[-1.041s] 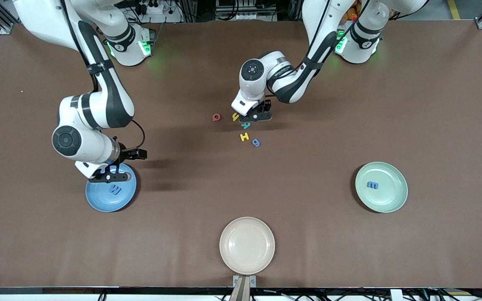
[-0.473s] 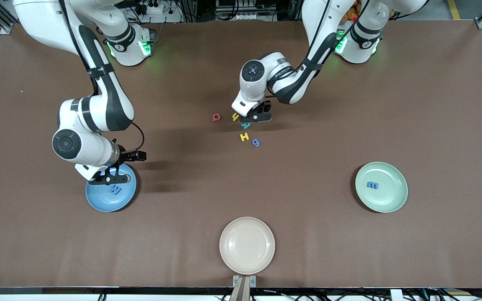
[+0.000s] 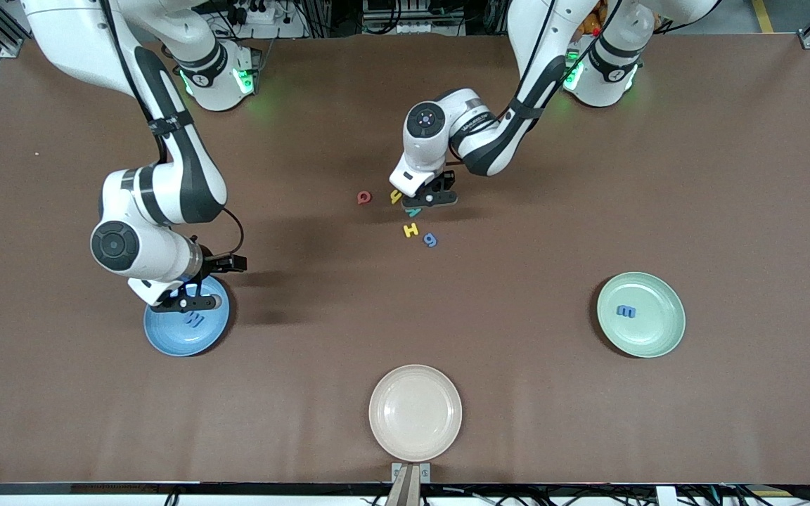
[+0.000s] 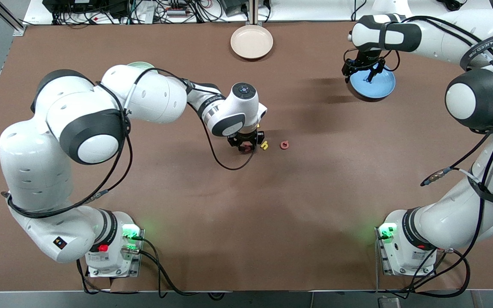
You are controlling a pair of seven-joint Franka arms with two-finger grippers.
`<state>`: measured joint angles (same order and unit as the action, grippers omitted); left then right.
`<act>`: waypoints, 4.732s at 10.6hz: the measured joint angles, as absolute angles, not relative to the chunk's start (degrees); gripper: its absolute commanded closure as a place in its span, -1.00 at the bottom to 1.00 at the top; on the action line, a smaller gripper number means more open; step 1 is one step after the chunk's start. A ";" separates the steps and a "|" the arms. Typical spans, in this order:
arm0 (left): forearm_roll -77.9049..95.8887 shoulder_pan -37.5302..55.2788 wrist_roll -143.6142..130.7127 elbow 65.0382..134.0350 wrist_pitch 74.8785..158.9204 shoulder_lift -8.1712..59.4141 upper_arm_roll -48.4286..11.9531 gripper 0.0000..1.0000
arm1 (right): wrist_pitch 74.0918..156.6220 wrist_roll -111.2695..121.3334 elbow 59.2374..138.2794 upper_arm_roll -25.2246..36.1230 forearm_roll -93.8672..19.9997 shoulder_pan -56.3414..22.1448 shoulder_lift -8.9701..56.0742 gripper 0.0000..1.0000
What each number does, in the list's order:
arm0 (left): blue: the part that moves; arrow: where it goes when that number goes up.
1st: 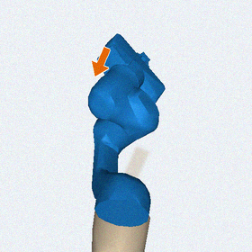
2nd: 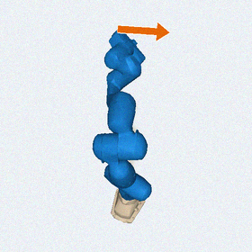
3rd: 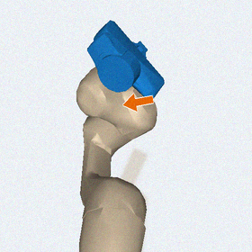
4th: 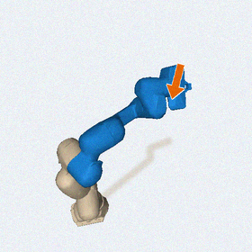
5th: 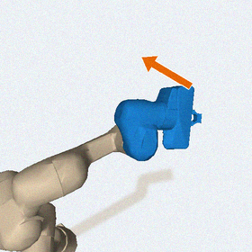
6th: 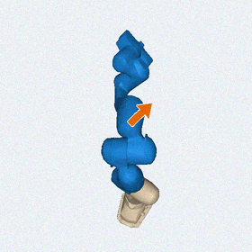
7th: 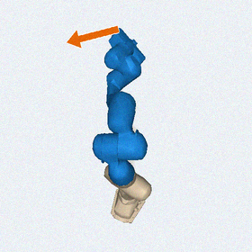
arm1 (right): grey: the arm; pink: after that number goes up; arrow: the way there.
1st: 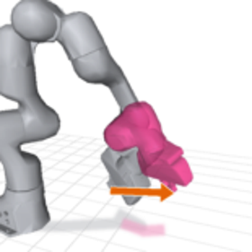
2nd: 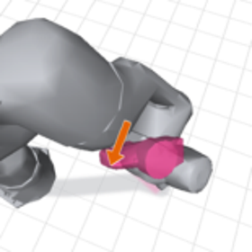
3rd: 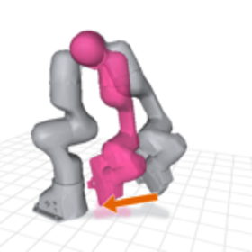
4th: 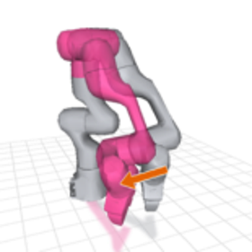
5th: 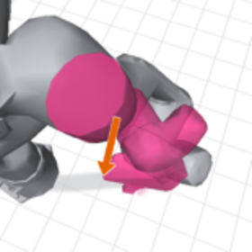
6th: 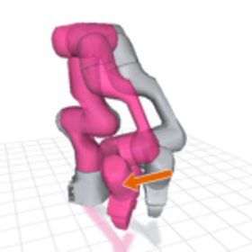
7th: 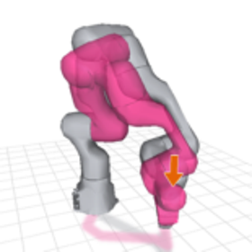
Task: Sort uppercase to blue plate, lowercase to green plate
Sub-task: 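Carry the pink letter toward the green plate while the right gripper reaches letters, then open the left gripper to drop the pink letter on the green plate, then grasp the yellow H with the right gripper while the left gripper returns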
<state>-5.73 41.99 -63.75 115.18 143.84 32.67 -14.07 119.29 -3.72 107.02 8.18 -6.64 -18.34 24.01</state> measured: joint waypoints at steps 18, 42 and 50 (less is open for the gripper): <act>-6.51 9.26 -20.05 115.00 126.74 13.84 -13.39 1.00 | 125.76 0.00 87.28 7.33 -6.59 -44.52 38.26 -1.00; -6.58 -9.77 2.71 102.02 127.62 28.32 -19.30 -1.00 | 133.27 -15.90 90.35 7.60 -12.46 -55.49 44.73 -1.00; -6.58 -5.65 -25.94 106.39 122.61 24.74 -35.40 -1.00 | 133.27 -17.54 91.06 7.76 -12.39 -55.53 44.71 1.00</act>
<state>-6.58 -5.65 -25.94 106.39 122.61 24.74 -35.40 133.27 -17.54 91.06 7.76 -12.39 -55.53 44.71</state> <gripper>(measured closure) 0.000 0.269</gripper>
